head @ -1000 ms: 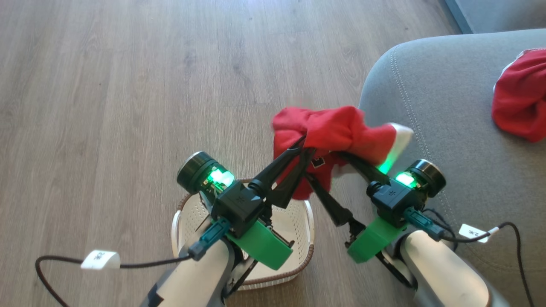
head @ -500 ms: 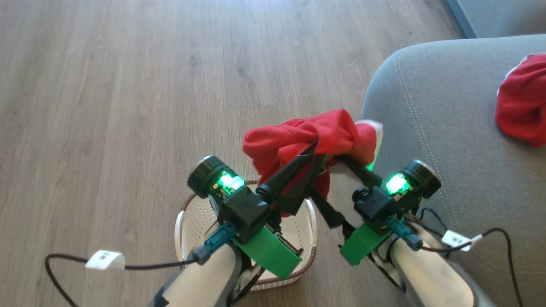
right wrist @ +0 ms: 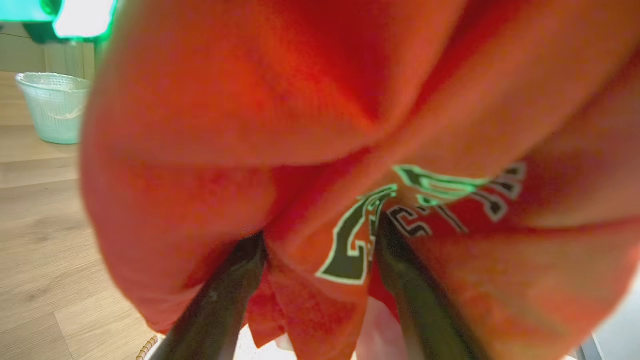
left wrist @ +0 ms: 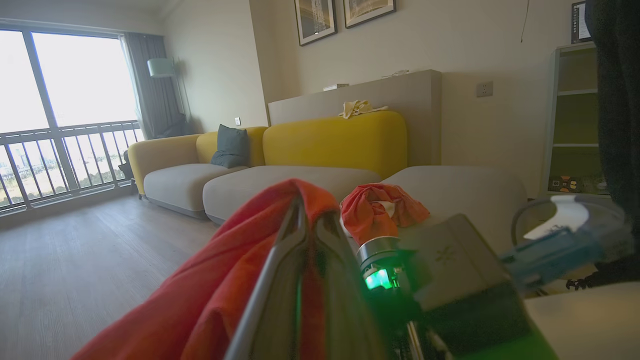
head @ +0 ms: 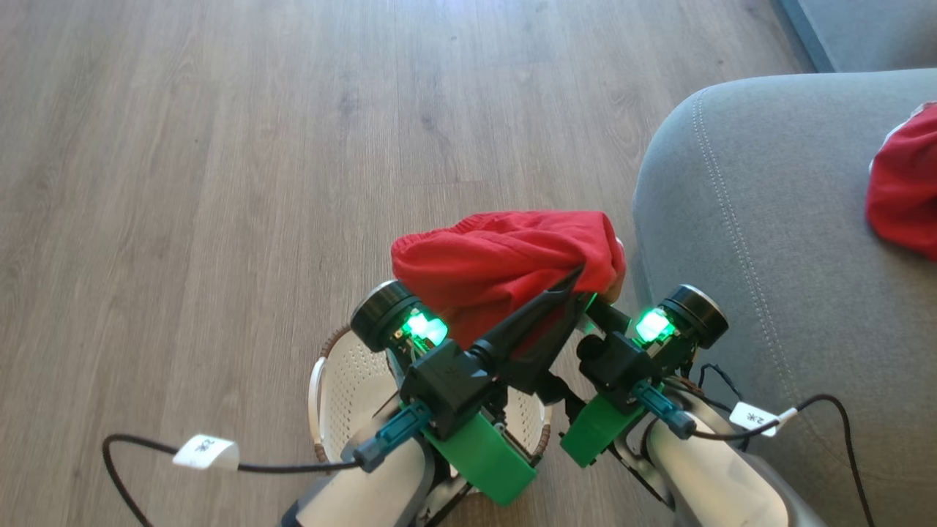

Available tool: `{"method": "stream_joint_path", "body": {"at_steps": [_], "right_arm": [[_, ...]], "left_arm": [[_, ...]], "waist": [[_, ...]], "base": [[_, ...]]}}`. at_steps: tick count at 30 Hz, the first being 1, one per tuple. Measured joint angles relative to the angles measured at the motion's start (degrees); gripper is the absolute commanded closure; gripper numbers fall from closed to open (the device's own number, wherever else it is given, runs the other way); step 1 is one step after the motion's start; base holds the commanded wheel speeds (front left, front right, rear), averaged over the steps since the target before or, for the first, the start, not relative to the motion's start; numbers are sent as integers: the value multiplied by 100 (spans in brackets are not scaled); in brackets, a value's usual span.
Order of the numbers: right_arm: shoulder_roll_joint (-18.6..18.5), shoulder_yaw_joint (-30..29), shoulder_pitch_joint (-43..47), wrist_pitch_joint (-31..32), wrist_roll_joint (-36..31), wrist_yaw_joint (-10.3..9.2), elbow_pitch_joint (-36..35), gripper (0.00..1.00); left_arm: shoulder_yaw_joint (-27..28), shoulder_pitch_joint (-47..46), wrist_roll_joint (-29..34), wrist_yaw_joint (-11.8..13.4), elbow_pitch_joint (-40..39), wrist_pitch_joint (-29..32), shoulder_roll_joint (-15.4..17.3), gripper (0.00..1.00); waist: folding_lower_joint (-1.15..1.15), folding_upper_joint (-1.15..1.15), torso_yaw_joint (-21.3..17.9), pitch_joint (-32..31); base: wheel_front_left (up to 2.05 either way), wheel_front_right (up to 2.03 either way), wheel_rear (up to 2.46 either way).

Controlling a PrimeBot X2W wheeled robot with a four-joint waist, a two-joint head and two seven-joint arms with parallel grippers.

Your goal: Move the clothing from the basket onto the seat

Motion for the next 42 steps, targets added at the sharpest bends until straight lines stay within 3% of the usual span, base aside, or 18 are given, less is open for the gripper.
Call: {"method": "stream_joint_path", "body": {"at_steps": [2,3,4,18,23,37,38,42], "right_arm": [[20,-15,-7,0,7,0,0,0],[51,-58,-5,0,83,0,9,63],[91,-134,-5,0,164,0,3,100],[275,-1283,149,1,853,-1,-657,100],[278,-1483,279,1,1241,-1,-831,100],[283,-1648,297,1,1515,-1,-1195,100],[283,-1648,297,1,1515,-1,-1195,100],[283,-1644,315,1,1515,-1,-1236,100]], "left_arm": [[-30,-1,-1,0,0,0,1,100],[-45,-1,-1,-1,1,0,2,100],[-62,-1,-1,-1,1,0,2,100],[-1,0,0,-49,36,0,3,100],[89,6,2,-41,111,0,2,100],[223,38,14,10,320,0,1,100],[223,38,14,10,320,0,1,96],[224,38,13,10,392,-1,1,64]], "waist": [[0,0,22,13],[0,0,33,17],[0,0,43,19],[0,0,71,70],[0,0,41,68],[0,0,-23,90],[0,0,-23,90],[0,0,-40,97]], "base": [[0,0,0],[0,0,0],[0,0,0],[0,0,0],[0,0,0],[0,0,0],[0,0,0],[0,0,0]]}}
